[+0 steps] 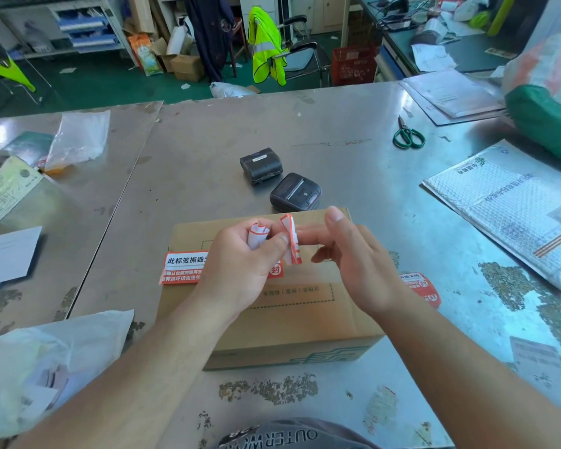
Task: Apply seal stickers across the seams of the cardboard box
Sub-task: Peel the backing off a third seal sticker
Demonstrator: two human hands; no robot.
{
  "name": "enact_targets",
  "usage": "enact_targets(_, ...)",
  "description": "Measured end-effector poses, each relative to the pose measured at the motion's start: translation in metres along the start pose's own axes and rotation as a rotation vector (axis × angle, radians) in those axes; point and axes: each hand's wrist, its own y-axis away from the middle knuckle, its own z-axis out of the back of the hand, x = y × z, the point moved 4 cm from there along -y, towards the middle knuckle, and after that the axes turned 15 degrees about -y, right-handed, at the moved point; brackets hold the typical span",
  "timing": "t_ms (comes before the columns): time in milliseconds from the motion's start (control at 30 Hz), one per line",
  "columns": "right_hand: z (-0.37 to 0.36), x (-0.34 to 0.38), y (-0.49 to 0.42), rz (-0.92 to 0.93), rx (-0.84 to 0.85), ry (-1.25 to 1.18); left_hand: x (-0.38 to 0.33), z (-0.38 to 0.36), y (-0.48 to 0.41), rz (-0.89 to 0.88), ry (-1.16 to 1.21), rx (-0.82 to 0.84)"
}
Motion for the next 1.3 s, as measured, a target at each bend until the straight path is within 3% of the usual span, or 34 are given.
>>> enact_targets(333,0.006,0.003,0.006,0.085,-0.001,0.044,-0.009,-0.005,0.001,0.013,-0.025,0.032)
enact_targets(633,0.018,-0.004,-0.005,-0.212,-0.018,-0.389,-0.023,-0.010,0.010,-0.131,-0.144,0.038)
enact_targets(1300,0.023,-0.007,-0.001,-0.162,-0.008,-0.206,-0.021,-0.015,0.011,-0.145,-0.182,0.043)
